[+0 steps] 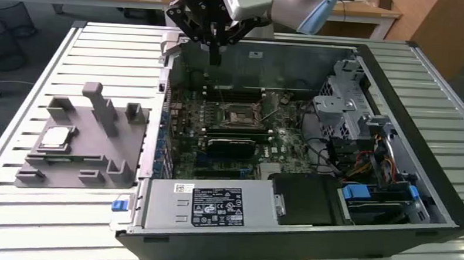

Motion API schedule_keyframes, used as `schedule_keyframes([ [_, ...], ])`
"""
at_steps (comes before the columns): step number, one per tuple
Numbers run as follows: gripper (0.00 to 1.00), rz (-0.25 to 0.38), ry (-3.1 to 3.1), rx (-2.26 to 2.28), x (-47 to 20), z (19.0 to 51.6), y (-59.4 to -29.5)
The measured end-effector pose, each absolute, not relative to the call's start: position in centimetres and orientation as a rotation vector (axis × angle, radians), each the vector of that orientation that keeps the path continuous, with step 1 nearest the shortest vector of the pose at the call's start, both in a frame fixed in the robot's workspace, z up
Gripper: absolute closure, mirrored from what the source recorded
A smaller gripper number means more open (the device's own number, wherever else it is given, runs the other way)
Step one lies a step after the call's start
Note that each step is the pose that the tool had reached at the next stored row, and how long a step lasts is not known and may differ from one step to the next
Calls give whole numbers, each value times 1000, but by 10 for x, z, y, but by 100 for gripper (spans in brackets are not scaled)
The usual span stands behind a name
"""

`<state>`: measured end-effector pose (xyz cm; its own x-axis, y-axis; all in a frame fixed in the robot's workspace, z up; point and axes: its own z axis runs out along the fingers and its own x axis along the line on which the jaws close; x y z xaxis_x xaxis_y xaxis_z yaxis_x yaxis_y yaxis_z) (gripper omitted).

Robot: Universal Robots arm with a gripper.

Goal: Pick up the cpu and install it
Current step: 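Reach for the cpu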

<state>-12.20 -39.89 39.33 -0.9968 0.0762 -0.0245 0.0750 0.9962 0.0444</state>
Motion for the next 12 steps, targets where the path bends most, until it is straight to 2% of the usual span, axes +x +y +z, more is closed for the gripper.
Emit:
schedule_keyframes([
  [12,89,68,3112,118,-124,393,-399],
])
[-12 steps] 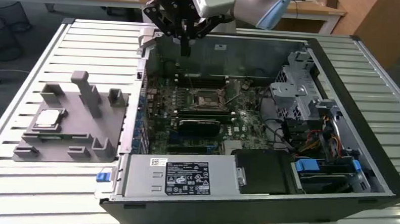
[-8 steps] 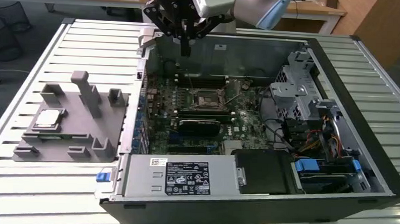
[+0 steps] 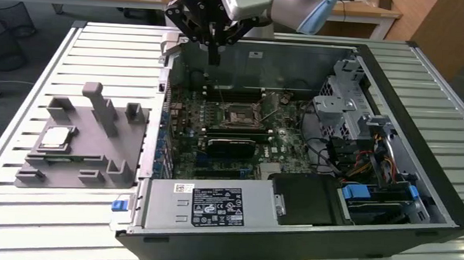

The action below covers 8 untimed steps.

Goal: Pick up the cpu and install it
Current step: 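Reach for the cpu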

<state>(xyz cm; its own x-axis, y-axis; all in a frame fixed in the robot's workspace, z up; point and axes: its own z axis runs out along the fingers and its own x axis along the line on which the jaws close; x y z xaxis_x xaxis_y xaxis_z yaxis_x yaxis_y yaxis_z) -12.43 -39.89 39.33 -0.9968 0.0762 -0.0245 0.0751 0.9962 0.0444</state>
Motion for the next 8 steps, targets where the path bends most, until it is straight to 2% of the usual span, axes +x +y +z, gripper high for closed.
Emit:
schedule_keyframes([
  [8,89,68,3113,118,-131,393,-399],
])
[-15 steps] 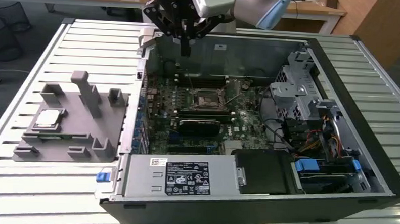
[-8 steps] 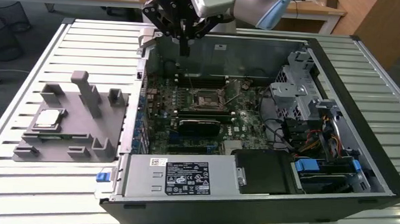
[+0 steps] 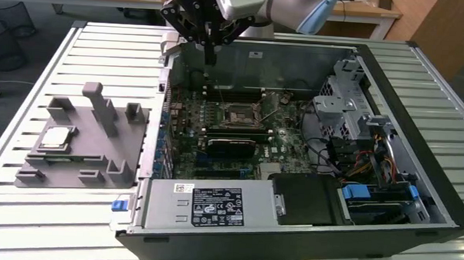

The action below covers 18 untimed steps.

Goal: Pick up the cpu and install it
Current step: 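Reach for the cpu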

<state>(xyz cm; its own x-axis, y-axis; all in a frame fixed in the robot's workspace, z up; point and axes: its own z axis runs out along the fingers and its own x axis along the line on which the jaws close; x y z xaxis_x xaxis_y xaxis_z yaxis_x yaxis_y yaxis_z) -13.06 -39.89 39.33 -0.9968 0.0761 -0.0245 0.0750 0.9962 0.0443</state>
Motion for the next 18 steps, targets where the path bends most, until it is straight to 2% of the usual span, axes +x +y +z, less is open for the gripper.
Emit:
schedule_keyframes([
  [18,89,68,3113,118,-141,393,-399],
])
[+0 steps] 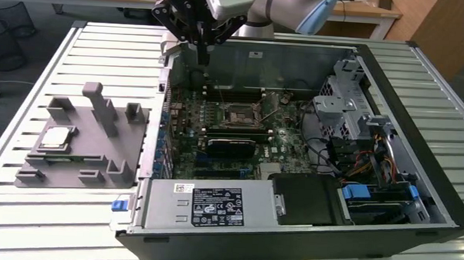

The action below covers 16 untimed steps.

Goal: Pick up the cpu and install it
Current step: 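Reach for the cpu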

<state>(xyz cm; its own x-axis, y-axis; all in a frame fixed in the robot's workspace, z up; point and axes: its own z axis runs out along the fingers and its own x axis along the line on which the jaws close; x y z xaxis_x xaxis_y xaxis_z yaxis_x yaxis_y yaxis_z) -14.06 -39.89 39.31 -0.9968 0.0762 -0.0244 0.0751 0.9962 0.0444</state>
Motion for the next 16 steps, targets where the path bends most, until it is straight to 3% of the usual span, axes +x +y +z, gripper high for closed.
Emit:
schedule_keyframes([
  [16,89,68,3113,118,-149,393,-399],
])
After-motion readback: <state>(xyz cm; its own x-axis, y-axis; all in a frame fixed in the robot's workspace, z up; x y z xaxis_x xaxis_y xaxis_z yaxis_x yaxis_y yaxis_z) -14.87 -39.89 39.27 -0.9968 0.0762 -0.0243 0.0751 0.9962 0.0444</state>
